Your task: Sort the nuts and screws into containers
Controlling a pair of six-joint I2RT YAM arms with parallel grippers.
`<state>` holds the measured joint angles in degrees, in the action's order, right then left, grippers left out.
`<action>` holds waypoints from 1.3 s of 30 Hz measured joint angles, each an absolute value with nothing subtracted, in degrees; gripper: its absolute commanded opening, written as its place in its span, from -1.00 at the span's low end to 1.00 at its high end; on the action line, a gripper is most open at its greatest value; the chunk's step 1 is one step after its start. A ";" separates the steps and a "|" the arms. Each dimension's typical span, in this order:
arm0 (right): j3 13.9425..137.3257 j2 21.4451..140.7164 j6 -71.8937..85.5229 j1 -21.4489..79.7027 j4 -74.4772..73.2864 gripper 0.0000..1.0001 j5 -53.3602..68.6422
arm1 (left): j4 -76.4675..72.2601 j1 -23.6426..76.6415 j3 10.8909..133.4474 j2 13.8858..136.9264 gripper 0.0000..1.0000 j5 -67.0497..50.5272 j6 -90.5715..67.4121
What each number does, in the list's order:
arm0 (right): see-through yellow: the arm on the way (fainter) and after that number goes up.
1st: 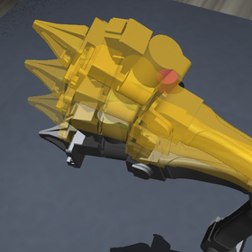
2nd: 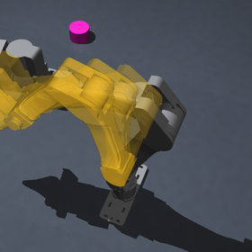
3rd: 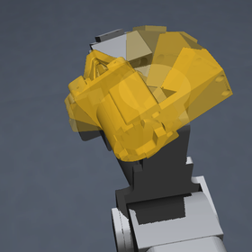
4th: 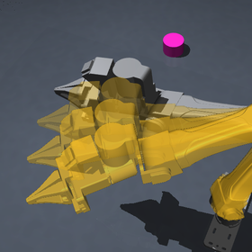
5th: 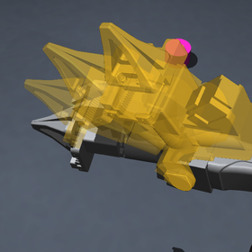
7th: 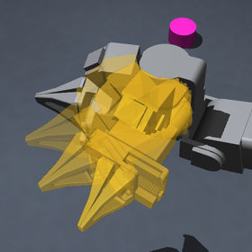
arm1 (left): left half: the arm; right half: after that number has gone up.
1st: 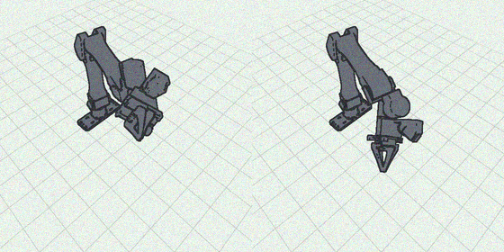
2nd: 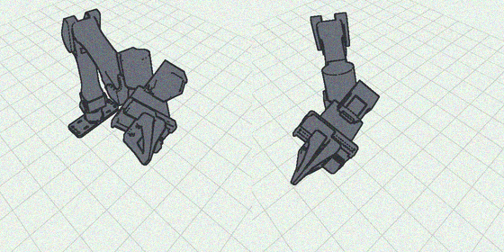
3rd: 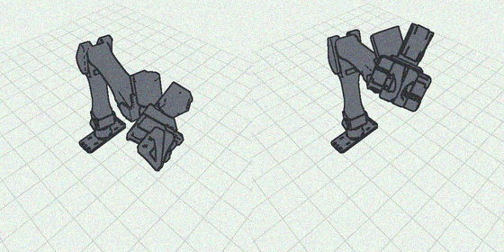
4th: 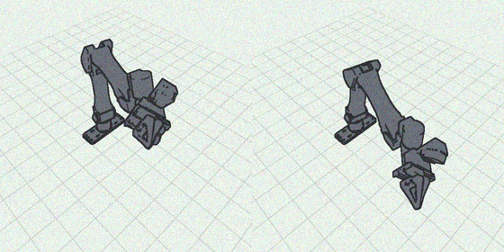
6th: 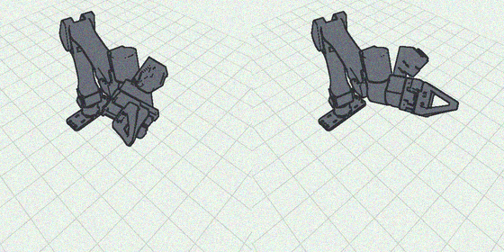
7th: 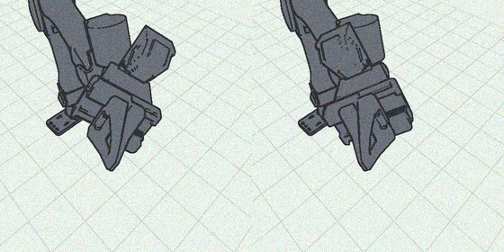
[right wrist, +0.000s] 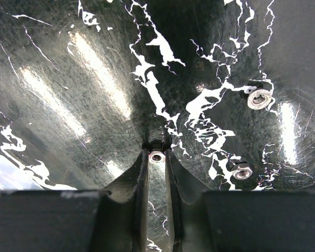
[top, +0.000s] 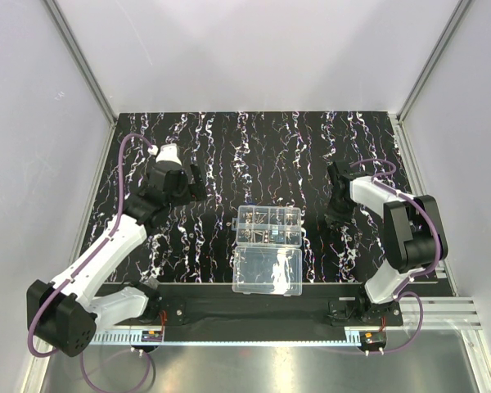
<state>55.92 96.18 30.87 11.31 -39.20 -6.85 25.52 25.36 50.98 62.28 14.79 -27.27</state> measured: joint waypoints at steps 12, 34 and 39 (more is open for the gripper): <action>65.19 91.90 30.33 19.33 -43.40 -0.85 -8.19 | 25.39 25.12 50.96 61.43 0.98 14.76 -27.29; 72.51 100.90 30.72 30.28 -43.35 -0.31 -5.69 | 25.19 25.04 50.09 59.72 0.98 14.72 -27.29; 72.77 100.90 30.63 30.33 -44.05 0.30 -5.28 | 25.19 25.04 50.09 59.72 0.98 14.72 -27.29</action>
<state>72.77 100.90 30.63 30.33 -44.05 -5.28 25.19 25.04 50.09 59.72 14.72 -27.29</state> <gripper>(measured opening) 0.570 0.988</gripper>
